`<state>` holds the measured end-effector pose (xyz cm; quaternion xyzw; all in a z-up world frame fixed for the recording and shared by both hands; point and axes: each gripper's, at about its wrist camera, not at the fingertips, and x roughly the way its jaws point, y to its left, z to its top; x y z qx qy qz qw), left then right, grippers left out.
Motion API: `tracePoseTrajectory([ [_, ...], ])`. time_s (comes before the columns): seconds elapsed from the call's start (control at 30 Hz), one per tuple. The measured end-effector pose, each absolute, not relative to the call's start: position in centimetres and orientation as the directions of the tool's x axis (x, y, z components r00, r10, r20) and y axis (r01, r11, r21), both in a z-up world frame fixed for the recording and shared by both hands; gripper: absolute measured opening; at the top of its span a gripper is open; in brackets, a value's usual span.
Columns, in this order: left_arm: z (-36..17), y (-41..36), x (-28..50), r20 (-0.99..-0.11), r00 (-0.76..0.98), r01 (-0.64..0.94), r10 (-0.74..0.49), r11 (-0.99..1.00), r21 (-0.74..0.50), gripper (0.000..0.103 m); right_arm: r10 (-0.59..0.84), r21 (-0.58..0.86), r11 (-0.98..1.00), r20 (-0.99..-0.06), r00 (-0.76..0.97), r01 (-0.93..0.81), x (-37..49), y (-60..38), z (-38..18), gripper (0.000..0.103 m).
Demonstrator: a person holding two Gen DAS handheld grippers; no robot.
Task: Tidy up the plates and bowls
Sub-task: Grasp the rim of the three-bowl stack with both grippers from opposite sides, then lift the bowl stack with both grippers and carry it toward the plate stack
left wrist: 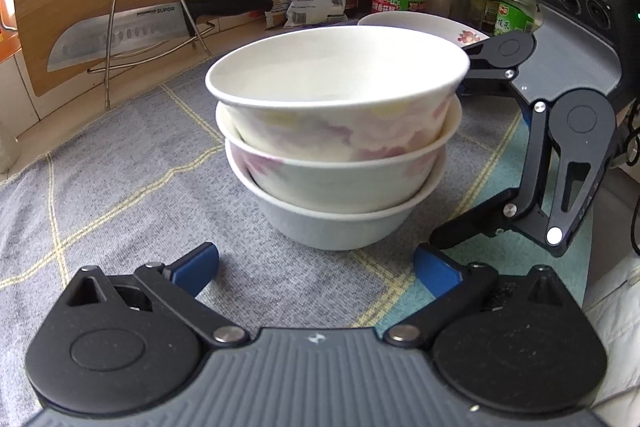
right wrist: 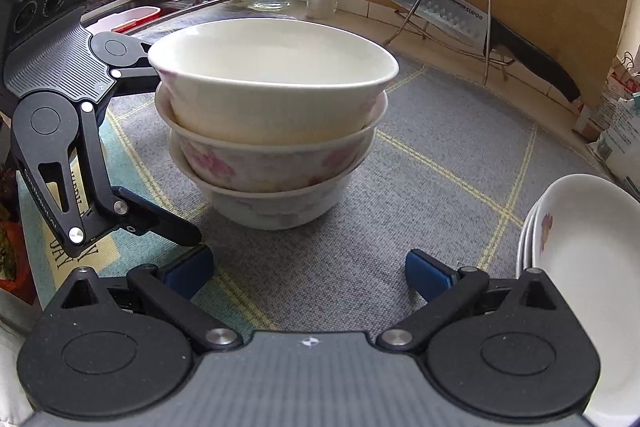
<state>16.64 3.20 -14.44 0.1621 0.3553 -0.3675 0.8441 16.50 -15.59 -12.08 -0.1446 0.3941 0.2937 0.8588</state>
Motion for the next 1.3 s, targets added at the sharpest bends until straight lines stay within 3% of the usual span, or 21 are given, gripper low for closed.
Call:
tracePoseTrajectory([
  [0.27,-14.3,4.0,17.8,-0.717,0.373,0.848,-0.589,0.53,0.006,0.1,0.383,-0.044,0.725,-0.804,0.455,-0.687,18.4,-13.9,-11.3,0.101],
  [0.33,-14.2,4.2,18.2,-0.716,0.355,0.864,-0.601,0.503,0.007,0.093,0.401,-0.036,0.701,-0.805,0.436,-0.712,18.7,-13.6,-10.8,0.09],
  [0.43,-13.7,4.5,18.8,-0.712,0.33,0.88,-0.619,0.475,-0.006,0.074,0.404,-0.042,0.672,-0.816,0.414,-0.74,18.9,-13.1,-10.2,0.083],
  [0.5,-13.6,4.5,19.1,-0.714,0.304,0.894,-0.631,0.449,-0.016,0.07,0.407,-0.051,0.651,-0.818,0.406,-0.757,18.7,-12.8,-9.8,0.08],
  [0.8,-13.4,4.4,19.5,-0.709,0.264,0.919,-0.655,0.393,-0.021,0.069,0.401,-0.03,0.661,-0.831,0.386,-0.75,19.1,-12.6,-9.3,0.079],
  [1.3,-13.3,4.8,19.3,-0.687,0.261,0.925,-0.678,0.379,-0.023,0.074,0.422,0.002,0.657,-0.83,0.365,-0.754,19.8,-12.5,-8.8,0.088],
])
